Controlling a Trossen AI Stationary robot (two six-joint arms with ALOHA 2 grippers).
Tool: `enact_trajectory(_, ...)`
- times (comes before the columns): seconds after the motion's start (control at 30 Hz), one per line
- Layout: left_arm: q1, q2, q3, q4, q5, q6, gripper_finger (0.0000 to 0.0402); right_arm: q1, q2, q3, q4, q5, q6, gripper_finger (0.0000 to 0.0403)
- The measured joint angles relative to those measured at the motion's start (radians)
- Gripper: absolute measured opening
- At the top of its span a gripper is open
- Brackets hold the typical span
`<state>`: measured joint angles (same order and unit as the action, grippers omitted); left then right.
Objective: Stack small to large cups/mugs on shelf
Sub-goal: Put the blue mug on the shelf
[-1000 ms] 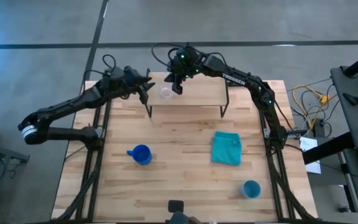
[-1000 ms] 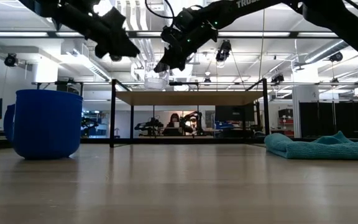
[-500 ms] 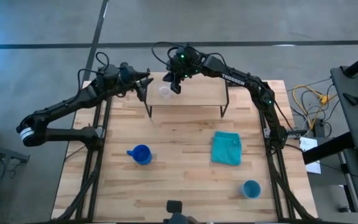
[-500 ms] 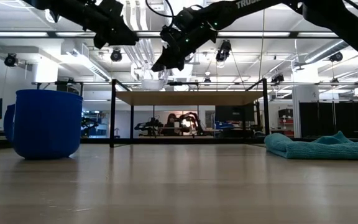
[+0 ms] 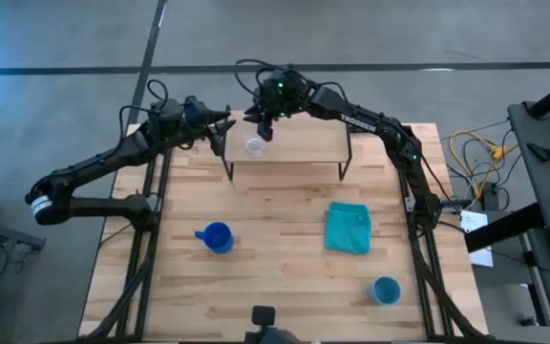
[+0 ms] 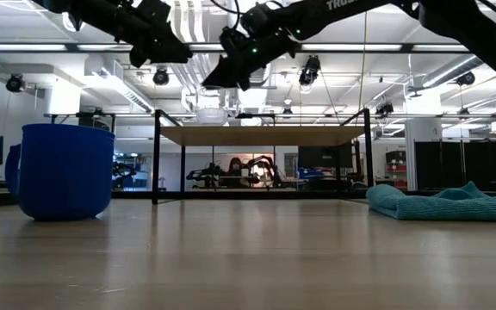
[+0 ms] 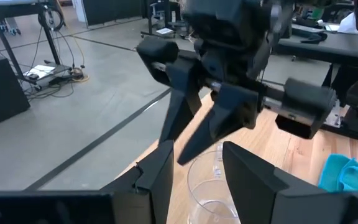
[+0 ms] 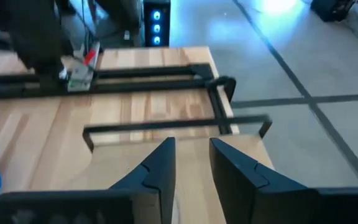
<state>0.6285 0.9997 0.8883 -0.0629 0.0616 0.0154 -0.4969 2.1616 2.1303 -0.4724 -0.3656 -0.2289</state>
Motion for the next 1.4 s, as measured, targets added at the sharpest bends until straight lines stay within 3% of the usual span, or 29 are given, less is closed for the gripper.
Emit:
enact_trajectory(0.2,0.000,-0.004,-0.002,-0.001,0.000,0.000,0.0125,0.011,-0.014,0.073,-0.078,-0.016,0.070,0.0080)
enact_trajectory(0.47,0.000,-0.055,0.007,-0.028,0.005,0.018,0.0125,0.067,-0.077,0.209,-0.491,-0.061,0.046,0.0064)
enact_trajectory(0.57,0.000,-0.086,0.012,-0.108,0.011,0.018,0.0125,0.105,-0.088,0.225,-0.603,-0.059,0.045,0.0067)
enact_trajectory(0.77,-0.004,-0.167,0.015,-0.278,0.066,0.016,0.0125,0.178,-0.098,0.223,-0.665,-0.050,0.139,0.0091)
enact_trajectory(0.9,-0.010,-0.213,0.011,-0.355,0.091,0.016,0.0125,0.229,-0.098,0.223,-0.736,0.047,0.184,0.0106)
enact_trajectory(0.97,-0.010,-0.231,0.006,-0.371,0.142,0.015,0.0125,0.253,-0.099,0.223,-0.806,0.097,0.215,0.0112)
enact_trajectory(1.17,-0.011,-0.256,0.005,-0.466,0.331,-0.051,0.0125,0.310,-0.105,0.222,-0.990,0.109,0.339,0.0114)
enact_trajectory(1.4,-0.030,-0.249,0.001,-0.733,0.413,-0.062,0.0125,0.374,-0.105,0.222,-0.938,0.108,0.379,0.0105)
